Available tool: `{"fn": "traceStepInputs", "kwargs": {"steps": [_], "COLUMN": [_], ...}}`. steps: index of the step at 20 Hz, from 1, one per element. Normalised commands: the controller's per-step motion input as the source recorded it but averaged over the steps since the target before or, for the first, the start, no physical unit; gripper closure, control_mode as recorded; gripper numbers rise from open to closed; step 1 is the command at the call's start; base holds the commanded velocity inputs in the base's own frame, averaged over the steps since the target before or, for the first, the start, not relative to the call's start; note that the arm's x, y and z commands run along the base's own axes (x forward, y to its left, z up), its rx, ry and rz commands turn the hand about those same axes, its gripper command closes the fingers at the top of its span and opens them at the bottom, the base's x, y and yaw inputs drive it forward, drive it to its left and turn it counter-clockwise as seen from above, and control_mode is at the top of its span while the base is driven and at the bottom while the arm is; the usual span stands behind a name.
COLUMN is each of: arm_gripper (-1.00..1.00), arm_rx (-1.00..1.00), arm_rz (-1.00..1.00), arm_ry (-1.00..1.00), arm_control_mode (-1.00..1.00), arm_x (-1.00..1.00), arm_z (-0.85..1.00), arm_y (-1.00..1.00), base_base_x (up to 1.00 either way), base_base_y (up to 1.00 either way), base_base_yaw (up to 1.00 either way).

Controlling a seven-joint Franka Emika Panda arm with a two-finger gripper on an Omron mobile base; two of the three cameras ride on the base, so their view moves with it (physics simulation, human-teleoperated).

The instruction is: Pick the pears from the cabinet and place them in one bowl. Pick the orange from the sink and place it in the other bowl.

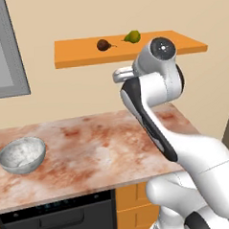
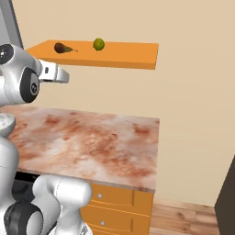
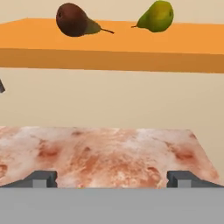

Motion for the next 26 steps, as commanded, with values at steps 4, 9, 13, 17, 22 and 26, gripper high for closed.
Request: {"fn": "traceStepInputs", "kwargs": {"steps": [4,9,13,17,22,26], "arm_gripper": [-1.00,-1.00,-1.00,-1.00,-1.00,-1.00], "arm_rx": [0.00,0.00,0.00,0.02,0.04,0.05], "arm_rz": [-0.12,-0.10,-0.06,-0.03,0.00,0.00], "arm_ry": [-0.01,0.00,-0.01,0.00,-0.05,-0.12], "arm_control_mode": [-1.00,-1.00,-1.00,-1.00,-1.00,-1.00], "arm_x": [0.07,0.11,0.10,0.09,0.11,0.15], "arm_z": [0.31,0.26,0.21,0.22,0.17,0.08], "arm_y": [0.20,0.15,0.14,0.13,0.05,0.03], "base_base_x": [0.00,0.00,0.00,0.00,0.00,0.00], "base_base_y": [0.00,0.00,0.00,0.00,0.00,0.00], "base_base_yaw": [0.00,0.00,0.00,0.00,0.00,0.00]}}
